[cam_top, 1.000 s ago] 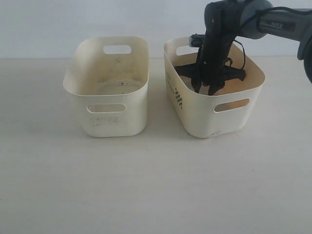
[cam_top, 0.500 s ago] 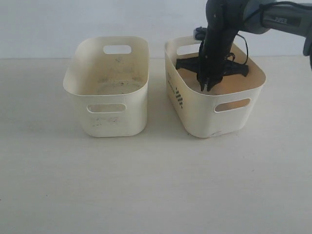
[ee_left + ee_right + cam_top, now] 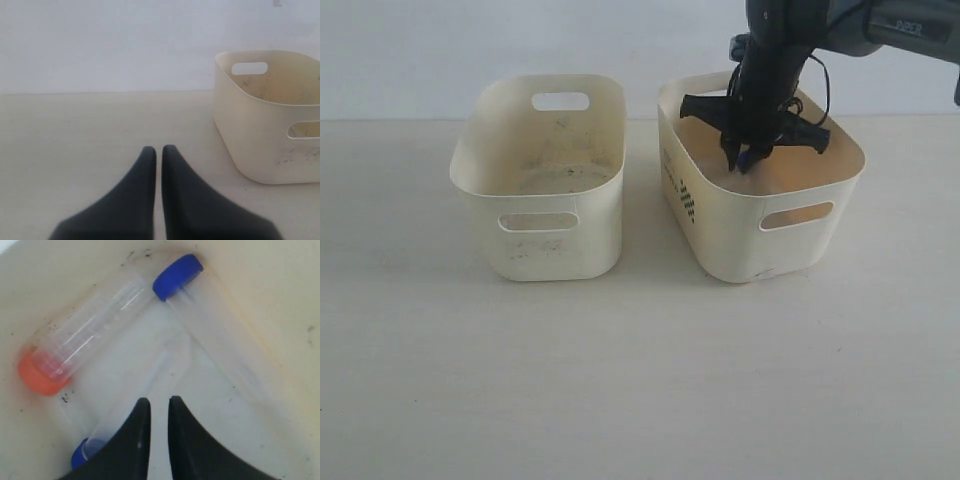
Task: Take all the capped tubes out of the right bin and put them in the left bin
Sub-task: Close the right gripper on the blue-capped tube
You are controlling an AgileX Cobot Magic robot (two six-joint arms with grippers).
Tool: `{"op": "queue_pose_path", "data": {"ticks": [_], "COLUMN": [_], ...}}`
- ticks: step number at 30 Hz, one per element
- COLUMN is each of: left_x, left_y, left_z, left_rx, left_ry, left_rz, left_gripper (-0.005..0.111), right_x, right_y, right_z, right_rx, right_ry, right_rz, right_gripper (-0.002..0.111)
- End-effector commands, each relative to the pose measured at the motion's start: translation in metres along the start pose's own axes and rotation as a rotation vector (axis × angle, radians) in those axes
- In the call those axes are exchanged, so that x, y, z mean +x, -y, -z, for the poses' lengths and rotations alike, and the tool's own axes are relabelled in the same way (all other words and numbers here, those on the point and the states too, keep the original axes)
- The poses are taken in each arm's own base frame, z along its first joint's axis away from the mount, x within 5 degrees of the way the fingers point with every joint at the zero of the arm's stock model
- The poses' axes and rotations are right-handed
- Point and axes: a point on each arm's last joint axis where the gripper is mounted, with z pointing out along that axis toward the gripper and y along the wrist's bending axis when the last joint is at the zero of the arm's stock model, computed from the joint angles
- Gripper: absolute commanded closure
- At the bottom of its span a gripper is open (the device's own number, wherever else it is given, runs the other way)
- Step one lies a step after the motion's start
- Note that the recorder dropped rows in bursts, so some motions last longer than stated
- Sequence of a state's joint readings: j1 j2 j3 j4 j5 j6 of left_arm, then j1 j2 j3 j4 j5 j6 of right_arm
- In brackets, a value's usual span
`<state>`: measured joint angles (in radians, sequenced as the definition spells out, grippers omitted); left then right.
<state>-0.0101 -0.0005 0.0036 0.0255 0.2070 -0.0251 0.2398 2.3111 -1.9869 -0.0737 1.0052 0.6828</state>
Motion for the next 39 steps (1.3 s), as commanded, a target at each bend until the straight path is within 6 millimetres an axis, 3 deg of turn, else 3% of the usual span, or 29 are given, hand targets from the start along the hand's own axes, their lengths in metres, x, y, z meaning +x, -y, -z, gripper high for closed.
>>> {"op": "queue_pose_path", "data": {"ticks": [1,14,17,21,23,39], "left_x": [-0.002,-0.002,-0.002,-0.002,-0.002,-0.002], "left_y": [0.000,0.000,0.000,0.000,0.000,0.000], "left_z": [0.000,0.000,0.000,0.000,0.000,0.000], "left_rx": [0.001,0.001,0.001,0.001,0.001,0.001], "left_ry": [0.008,0.008,0.008,0.008,0.008,0.008], "left_rz": [0.016,0.016,0.016,0.016,0.016,0.016], "left_gripper": [0.102,0.102,0.102,0.102,0.102,0.102], "right_x": [0.001,0.004,0.005,0.006,0.004,0.006], "right_y": [0.002,-0.004,-0.005,-0.003,-0.005,-0.011], "right_z": [-0.001,-0.001,-0.001,-0.001,-0.001,-0.001], "right_rx": [0.021,-0.006,-0.009,0.006,-0.012,-0.039], "right_ry": [-0.016,-0.019,-0.029,-0.039,-0.015,0.001], "right_rz": [-0.099,-0.192,-0.206,-0.200,-0.164,-0.141], "right_gripper": [0.096,0.094,0.070,0.017,0.003,0.003]}}
